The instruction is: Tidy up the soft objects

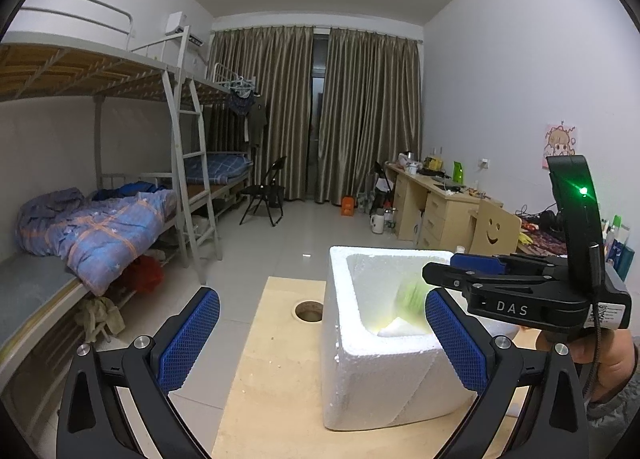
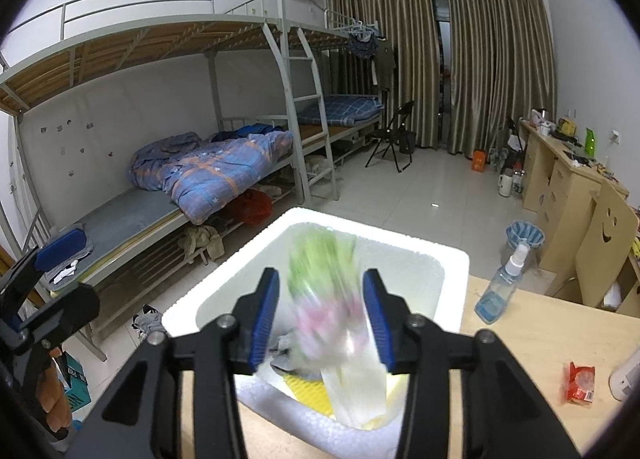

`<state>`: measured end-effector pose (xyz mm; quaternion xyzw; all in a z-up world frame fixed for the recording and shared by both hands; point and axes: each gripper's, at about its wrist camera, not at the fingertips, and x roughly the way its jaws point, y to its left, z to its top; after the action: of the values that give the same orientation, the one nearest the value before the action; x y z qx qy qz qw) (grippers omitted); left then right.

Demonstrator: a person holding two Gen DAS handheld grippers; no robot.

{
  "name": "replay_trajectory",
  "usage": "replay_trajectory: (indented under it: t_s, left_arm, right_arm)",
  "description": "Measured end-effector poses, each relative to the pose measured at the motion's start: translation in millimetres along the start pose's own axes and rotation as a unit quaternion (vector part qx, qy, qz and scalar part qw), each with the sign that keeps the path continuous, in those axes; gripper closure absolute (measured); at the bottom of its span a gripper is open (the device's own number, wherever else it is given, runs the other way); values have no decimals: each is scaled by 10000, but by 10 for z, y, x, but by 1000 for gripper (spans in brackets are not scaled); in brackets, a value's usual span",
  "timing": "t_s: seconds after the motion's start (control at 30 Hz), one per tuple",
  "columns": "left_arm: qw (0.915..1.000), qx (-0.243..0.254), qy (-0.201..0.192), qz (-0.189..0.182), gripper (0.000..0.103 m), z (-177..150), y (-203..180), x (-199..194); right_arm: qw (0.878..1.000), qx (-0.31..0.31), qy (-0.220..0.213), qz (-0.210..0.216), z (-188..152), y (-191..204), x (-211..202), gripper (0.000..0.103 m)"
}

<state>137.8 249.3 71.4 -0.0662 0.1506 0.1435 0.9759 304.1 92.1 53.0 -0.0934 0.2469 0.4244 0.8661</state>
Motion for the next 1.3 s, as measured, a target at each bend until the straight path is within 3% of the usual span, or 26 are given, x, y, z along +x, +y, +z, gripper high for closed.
replay_trajectory:
  t_s: [0.13, 0.33, 0.4, 0.47, 0.5, 0.83, 1.3]
  left_arm:
    - [10000, -60, 51, 2, 0, -23, 25, 8]
    - [9999, -106, 47, 46, 0, -44, 45, -25]
    - [9998, -165, 15, 68, 0, -52, 79, -77]
    - [9998, -177, -1, 90, 0, -59, 97, -129]
    - [9998, -156, -10, 108, 0, -70, 95, -163]
    - [9999, -74, -64, 55, 0, -108, -40, -446]
    - [9993, 226, -237, -156, 0, -210, -562, -1082]
  right_arm:
    - [10000, 32, 43, -62, 2, -1, 24, 48]
    - [9999, 115, -74, -37, -13, 35, -104, 33]
    - [9998, 136, -134, -71, -12, 44, -161, 25]
    - [9996, 172, -224, -49, -15, 41, -240, 6]
    - [9995, 172, -274, -21, -19, 46, -278, 4]
    - [9982, 221, -551, -124, -159, 56, -759, 0]
    - [9951, 176, -942, -248, -488, 102, -1516, 0]
